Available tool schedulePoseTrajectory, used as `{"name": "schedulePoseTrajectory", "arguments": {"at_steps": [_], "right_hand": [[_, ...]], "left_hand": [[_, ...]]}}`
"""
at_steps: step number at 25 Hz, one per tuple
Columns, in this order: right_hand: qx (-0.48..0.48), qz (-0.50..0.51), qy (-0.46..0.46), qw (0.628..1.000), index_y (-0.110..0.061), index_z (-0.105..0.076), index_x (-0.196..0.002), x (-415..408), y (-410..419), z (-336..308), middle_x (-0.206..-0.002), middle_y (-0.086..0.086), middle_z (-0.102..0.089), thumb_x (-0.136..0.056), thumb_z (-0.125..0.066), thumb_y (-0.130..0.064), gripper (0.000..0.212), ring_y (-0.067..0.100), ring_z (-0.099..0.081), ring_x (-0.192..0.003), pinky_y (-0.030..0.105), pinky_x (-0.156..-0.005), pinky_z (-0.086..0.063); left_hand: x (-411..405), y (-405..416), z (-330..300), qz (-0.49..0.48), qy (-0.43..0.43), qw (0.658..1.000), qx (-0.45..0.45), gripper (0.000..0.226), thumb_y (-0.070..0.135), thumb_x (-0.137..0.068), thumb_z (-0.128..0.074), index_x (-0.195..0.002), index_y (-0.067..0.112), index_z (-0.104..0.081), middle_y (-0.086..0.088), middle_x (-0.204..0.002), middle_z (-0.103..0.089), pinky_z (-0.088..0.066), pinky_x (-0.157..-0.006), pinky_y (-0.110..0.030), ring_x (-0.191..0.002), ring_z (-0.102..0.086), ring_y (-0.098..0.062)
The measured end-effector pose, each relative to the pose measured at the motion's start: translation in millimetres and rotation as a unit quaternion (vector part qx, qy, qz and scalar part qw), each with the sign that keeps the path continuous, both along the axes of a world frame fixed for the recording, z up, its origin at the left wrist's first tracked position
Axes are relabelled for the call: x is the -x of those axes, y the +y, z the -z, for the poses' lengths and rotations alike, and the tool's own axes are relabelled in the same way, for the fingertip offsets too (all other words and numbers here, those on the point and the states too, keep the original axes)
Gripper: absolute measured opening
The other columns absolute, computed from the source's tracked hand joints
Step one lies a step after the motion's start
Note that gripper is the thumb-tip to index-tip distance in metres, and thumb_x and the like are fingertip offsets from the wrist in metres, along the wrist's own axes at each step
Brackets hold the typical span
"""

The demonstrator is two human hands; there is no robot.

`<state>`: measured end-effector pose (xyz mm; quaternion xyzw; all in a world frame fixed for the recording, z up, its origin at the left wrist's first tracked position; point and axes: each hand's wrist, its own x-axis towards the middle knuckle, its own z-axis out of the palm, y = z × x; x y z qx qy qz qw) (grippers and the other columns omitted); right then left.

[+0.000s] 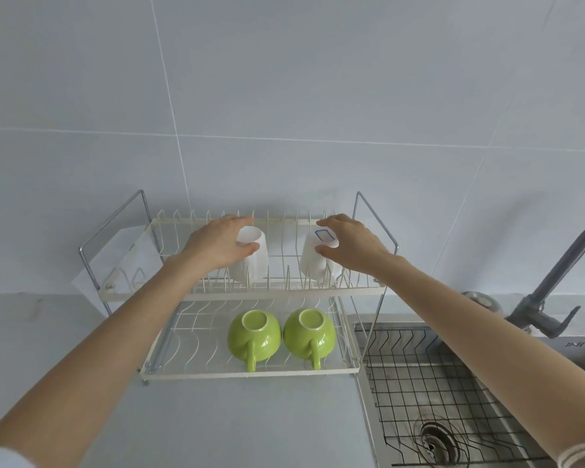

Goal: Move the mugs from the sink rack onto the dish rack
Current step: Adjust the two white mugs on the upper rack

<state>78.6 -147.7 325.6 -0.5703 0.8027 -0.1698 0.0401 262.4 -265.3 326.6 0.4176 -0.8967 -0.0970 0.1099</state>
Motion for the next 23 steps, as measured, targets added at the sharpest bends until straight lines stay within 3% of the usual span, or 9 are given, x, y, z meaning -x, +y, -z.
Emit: {"name": "schedulePoseTrajectory", "arguments": {"at_steps": [4,13,23], "right_hand": [[-0.024,-0.01,-0.026,0.999,-0.017,-0.035,-0.14,4,-13,6,-0.147,0.006,-0.037,-0.086,-0.058,-0.026,0.06,0.028,-0.037,-0.132,0.039,-0.104,-0.038],[-0.007,0.005,-0.039,0.999,-0.017,-0.043,-0.135,13,-17,12,-0.138,0.003,-0.046,-0.083,-0.063,-0.031,0.058,0.023,-0.042,-0.127,0.032,-0.099,-0.039],[0.008,0.011,-0.022,1.0,-0.021,-0.043,-0.135,12,-13,16,-0.137,-0.001,-0.047,-0.083,-0.062,-0.035,0.057,0.023,-0.045,-0.126,0.034,-0.099,-0.039]], "left_hand": [[9,-13,12,0.01,0.018,0.999,-0.04,0.055,0.035,-0.086,-0.055,-0.137,0.022,-0.038,-0.005,-0.147,-0.038,-0.033,-0.108,-0.039,-0.135,-0.035,-0.024],[36,-9,23,0.014,0.075,0.995,-0.071,0.056,0.037,-0.081,-0.06,-0.133,0.024,-0.042,-0.007,-0.138,-0.04,-0.036,-0.104,-0.038,-0.127,-0.042,-0.028],[50,3,28,0.016,0.098,0.993,-0.058,0.055,0.038,-0.08,-0.062,-0.131,0.025,-0.045,-0.005,-0.134,-0.042,-0.039,-0.1,-0.037,-0.122,-0.045,-0.03]]}}
